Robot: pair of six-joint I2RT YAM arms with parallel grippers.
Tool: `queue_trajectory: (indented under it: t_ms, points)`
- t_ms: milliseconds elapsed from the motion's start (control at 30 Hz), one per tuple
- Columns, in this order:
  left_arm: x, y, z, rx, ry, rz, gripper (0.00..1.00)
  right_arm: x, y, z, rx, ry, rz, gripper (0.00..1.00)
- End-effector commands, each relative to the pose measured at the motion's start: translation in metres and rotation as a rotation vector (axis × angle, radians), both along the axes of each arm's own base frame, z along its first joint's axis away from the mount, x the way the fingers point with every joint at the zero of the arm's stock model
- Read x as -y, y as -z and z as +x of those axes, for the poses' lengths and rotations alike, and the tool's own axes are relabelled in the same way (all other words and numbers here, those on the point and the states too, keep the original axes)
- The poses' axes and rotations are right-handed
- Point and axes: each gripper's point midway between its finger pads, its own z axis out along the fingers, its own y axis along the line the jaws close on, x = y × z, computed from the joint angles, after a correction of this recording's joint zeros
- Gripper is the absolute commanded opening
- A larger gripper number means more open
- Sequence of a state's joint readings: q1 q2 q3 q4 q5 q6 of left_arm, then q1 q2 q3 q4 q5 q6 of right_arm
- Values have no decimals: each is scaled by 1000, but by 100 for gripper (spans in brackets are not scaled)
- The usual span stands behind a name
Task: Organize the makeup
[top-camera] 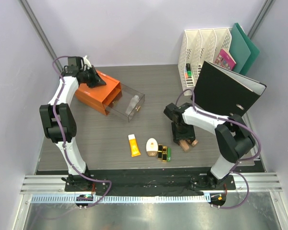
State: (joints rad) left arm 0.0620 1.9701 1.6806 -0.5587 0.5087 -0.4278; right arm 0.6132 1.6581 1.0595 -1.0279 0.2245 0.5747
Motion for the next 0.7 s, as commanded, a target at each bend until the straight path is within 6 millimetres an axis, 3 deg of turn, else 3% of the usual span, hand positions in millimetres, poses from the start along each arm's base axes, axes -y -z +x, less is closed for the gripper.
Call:
queue_trajectory:
  t_ms: [0,67,100,133,167,233,367,567,600,667]
  points:
    - [-37,135,-112,-591,-7,216,0,-3,18,2,-20,-22,1,62]
    - [-37,135,-112,-591,-9,213,0,-2,25,0,-36,-27,-4,59]
    - [-37,136,-112,-594,-7,212,0,-3,27,0,-38,-28,1,51]
    - [-37,136,-113,-598,-5,209,0,-5,27,1,-35,-33,8,38]
    - [-36,136,-113,-598,-5,209,0,-6,25,2,-27,-33,14,10]
    - [-37,136,-113,-599,-4,211,0,-10,17,8,5,-30,35,1]
    - [-37,136,-113,-601,-5,214,0,-26,-11,24,72,-42,110,1]
    - [-38,137,-114,-605,-7,220,0,-85,-84,70,231,-70,370,1]
    - [-39,137,-113,-605,-8,219,0,-98,-106,83,284,-73,422,1]
    - [-38,137,-113,-606,-9,217,0,-125,-128,94,308,-101,541,1]
